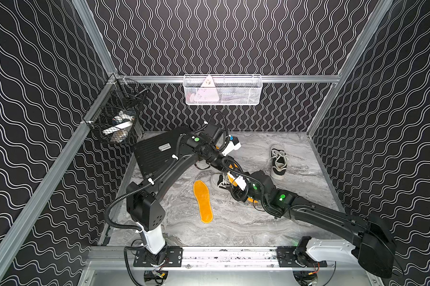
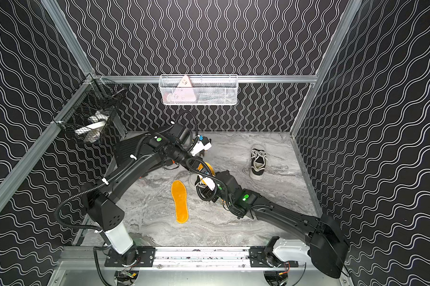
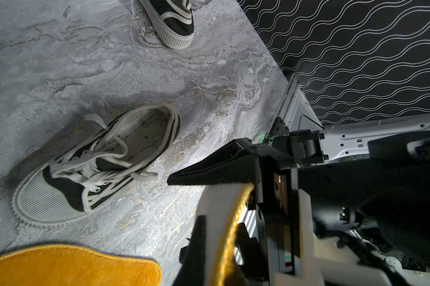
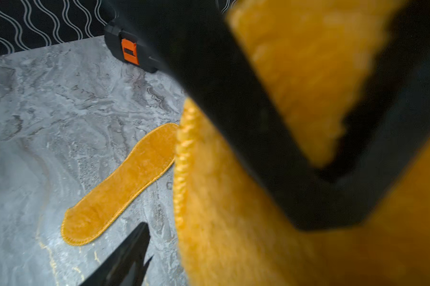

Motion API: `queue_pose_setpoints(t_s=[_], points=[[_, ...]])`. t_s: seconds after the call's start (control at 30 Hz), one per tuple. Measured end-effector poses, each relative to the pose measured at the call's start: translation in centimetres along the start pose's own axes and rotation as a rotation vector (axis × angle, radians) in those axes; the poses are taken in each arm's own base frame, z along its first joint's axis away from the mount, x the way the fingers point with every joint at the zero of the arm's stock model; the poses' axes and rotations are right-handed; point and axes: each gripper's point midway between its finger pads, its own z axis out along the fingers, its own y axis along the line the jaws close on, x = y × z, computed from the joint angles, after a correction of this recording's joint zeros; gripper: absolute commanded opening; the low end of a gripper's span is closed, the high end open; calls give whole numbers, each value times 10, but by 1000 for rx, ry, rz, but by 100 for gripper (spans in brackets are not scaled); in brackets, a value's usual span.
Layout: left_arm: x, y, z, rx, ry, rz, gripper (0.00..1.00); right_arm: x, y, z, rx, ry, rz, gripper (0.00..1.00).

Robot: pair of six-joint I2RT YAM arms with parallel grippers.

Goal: Insert the insole into the shoe
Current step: Pick up the insole from the center of the board.

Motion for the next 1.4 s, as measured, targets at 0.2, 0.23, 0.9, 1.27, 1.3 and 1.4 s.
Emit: queue_pose_setpoints(t_s=[0.2, 0.23, 0.9, 1.27, 1.3, 1.4], points=[[1, 0, 0, 14, -1, -26, 3, -10, -15, -4, 93, -63, -21, 73], [1, 0, 0, 15, -2, -31, 3, -12, -16, -5, 102, -69, -24, 73], [-3, 16, 1, -22, -24, -66, 5, -23, -25, -20, 153, -142, -16, 45], [1, 21, -3, -43, -41, -85, 22, -23, -25, -13, 153, -131, 2, 36], [2, 22, -3, -44, -42, -86, 24, -23, -25, -12, 153, -130, 5, 36], [0, 24, -7, -52, -56, -89, 38, -24, -25, -10, 156, -127, 8, 36]])
